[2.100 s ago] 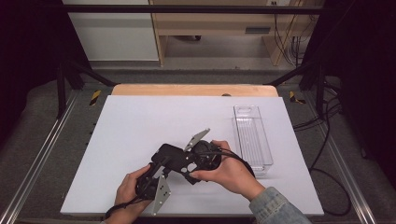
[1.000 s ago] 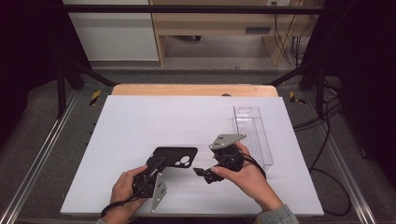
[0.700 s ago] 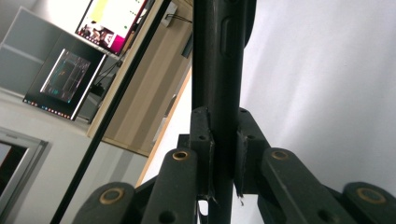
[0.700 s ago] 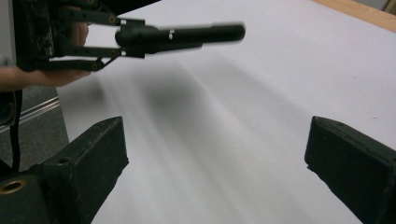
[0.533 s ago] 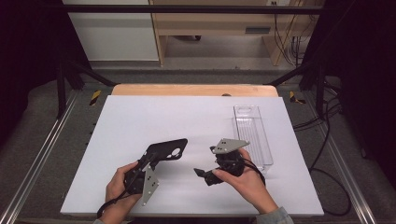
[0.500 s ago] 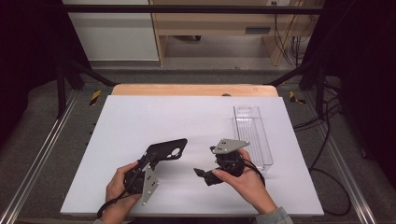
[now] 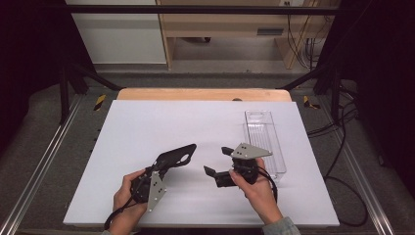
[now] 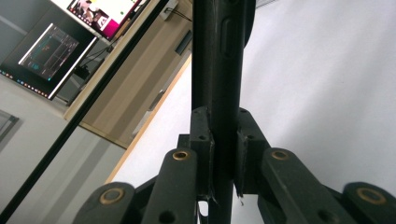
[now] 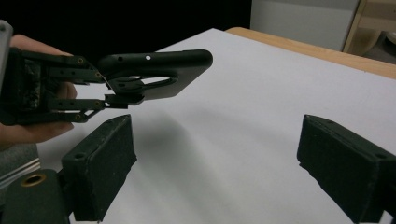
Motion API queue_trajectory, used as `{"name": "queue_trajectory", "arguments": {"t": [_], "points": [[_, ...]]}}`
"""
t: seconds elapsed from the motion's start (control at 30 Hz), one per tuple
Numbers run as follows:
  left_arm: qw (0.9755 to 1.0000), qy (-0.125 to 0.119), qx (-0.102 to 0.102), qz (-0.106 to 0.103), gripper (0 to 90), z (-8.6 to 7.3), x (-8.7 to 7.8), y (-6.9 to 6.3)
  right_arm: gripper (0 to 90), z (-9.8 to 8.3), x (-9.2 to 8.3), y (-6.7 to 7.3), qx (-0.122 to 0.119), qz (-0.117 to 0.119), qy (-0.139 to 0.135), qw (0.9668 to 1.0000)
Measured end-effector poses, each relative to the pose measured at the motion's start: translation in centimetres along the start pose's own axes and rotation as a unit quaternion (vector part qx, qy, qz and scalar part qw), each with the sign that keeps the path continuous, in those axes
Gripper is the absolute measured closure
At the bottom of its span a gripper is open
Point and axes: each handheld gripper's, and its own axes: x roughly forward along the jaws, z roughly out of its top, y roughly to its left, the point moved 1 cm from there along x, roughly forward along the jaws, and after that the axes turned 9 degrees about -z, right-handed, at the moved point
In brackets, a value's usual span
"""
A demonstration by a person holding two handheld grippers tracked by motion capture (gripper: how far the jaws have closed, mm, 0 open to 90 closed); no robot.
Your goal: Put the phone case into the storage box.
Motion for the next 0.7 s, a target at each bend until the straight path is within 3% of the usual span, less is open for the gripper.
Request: {"name": "queue_trajectory", "arguments": {"t": [0.17, 0.3, 0.57, 0.7], "points": [[0.9994, -0.012, -0.034, 0.000, 80.6, -0.3, -0.3, 0.6, 7.2, -0.2, 0.2, 0.3, -0.012, -0.021, -0.010, 0.9997], [0.9987, -0.016, -0.048, -0.002, 80.6, -0.4, -0.4, 0.8, 6.4, -0.5, 0.7, 0.8, -0.035, -0.042, -0.035, 0.9979], [0.9959, -0.037, -0.082, -0.013, 80.6, -0.3, -0.6, 1.0, 5.7, -0.9, 1.1, 1.0, -0.053, -0.037, -0.045, 0.9969], [0.9928, -0.050, -0.107, -0.019, 80.7, -0.4, -0.7, 1.2, 5.2, -1.1, 1.3, 1.1, -0.047, -0.035, -0.042, 0.9974]]}}
